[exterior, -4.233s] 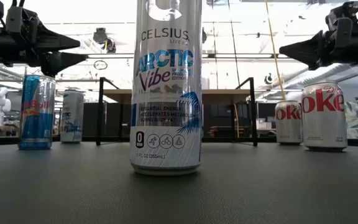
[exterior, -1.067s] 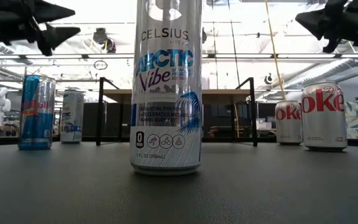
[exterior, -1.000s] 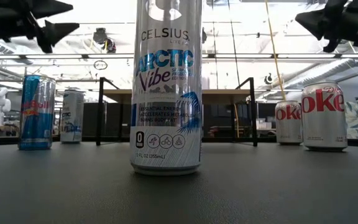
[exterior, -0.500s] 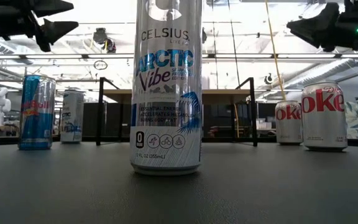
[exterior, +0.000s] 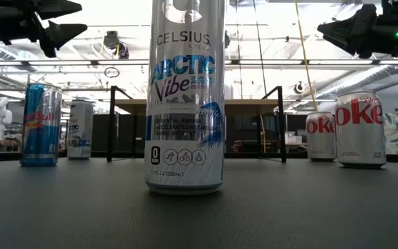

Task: Place canned beverage on shelf
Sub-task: Put the top white soda can on the shelf

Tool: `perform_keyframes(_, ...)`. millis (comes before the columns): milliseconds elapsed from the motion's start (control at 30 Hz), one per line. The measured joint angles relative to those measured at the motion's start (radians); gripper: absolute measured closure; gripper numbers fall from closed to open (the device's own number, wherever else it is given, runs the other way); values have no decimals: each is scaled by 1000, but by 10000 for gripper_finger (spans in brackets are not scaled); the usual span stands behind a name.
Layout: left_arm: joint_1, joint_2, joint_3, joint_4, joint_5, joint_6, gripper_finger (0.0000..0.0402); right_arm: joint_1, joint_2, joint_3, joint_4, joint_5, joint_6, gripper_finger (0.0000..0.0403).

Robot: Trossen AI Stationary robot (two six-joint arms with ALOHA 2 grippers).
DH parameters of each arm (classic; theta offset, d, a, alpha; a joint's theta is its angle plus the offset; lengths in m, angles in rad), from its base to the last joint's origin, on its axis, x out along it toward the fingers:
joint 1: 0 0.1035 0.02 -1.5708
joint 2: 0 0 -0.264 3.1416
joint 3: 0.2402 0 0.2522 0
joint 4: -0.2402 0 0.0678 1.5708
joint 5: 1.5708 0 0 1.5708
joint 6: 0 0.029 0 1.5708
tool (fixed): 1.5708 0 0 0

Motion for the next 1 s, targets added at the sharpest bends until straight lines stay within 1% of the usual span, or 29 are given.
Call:
perform_keyframes(167,0,0,0,0,0,26,109,0,0,0,0,0,46,141)
perform_keyframes(700,0,0,-1,-11,-1,18,109,0,0,0,-1,0,44,140)
perform_keyframes(833,0,0,-1,-27,-1,18,109,1,0,0,0,33,39,140)
perform_keyframes(1000,0,0,-1,-31,-1,18,109,1,0,0,-9,23,37,140)
